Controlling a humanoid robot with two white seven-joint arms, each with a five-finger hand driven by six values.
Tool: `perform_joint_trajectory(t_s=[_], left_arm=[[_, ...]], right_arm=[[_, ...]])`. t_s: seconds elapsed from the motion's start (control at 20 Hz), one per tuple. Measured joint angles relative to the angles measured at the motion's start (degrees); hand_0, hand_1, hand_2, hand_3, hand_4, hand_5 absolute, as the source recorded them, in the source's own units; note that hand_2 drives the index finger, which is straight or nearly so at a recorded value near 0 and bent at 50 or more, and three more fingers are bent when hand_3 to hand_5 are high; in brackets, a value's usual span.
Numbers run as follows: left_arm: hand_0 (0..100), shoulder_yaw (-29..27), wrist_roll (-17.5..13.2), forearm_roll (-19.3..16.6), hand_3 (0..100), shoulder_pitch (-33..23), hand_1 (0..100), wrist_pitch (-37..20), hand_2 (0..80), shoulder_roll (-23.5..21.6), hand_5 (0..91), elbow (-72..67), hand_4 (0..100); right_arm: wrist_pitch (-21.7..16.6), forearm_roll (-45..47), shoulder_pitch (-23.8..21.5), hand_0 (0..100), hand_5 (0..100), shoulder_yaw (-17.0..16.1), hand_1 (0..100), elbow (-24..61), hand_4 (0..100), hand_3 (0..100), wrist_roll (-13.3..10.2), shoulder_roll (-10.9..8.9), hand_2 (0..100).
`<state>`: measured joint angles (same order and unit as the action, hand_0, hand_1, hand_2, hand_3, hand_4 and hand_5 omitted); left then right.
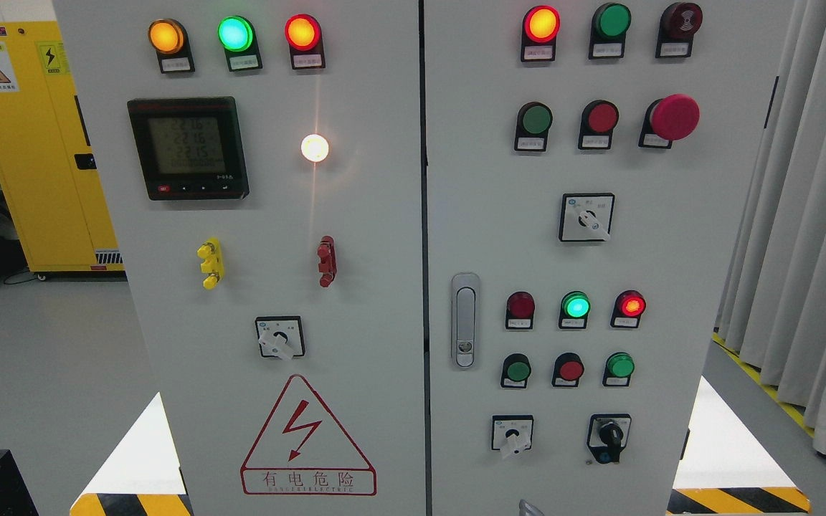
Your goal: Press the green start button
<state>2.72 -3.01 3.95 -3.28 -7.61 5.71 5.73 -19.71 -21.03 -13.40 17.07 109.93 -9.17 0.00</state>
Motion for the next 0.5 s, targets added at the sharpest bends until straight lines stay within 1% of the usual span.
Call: perform_joint_trajectory(t_s=[0.5], left_arm=[[12, 0.0, 0.0, 0.0, 0, 0.0, 56, 0.0, 0.0, 0.0, 0.0, 0.0, 0]], right_arm=[[0.0, 0.0, 0.0, 60, 16, 0.0, 69, 0.0, 15, 0, -0.1, 0.00, 0]])
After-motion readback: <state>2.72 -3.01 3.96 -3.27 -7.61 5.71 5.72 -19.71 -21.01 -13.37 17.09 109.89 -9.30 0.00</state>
